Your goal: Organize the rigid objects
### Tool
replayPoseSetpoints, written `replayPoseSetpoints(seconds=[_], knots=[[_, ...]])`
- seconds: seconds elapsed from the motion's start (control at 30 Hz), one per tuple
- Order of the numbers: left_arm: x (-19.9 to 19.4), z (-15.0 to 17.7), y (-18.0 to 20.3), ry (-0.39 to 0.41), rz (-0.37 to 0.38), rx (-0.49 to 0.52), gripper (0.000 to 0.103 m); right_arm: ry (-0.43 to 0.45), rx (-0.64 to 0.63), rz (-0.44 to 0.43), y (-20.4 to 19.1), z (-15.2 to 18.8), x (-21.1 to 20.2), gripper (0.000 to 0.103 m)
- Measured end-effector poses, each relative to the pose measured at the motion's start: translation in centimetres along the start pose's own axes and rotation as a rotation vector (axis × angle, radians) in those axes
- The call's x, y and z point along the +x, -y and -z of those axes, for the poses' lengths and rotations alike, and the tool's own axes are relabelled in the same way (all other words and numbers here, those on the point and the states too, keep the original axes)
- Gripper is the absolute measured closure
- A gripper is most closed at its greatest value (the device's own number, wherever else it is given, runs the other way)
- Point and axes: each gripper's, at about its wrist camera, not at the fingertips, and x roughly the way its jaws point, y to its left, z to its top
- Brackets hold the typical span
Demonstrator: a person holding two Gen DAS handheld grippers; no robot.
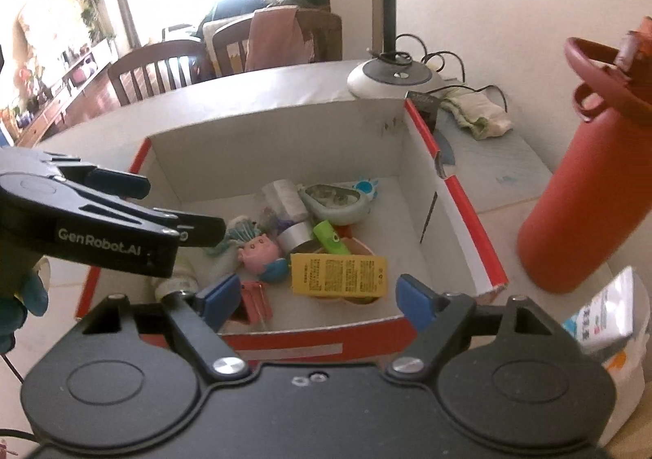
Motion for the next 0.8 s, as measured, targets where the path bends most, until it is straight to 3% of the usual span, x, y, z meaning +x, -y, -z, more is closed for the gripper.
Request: replayPoseSetpoints(seconds=[0.53,0.8], knots=[[-8.8,2.5,-0.5,0.170,0.008,0.038,0.011,0.154,0.120,-0.009,-1.9,1.2,-6.9,0.017],[-12.2,4.9,-1.5,0.211,0.041,0.027,0.011,0.209,0.142,-0.049,-4.1,2.5,-9.1,0.013]])
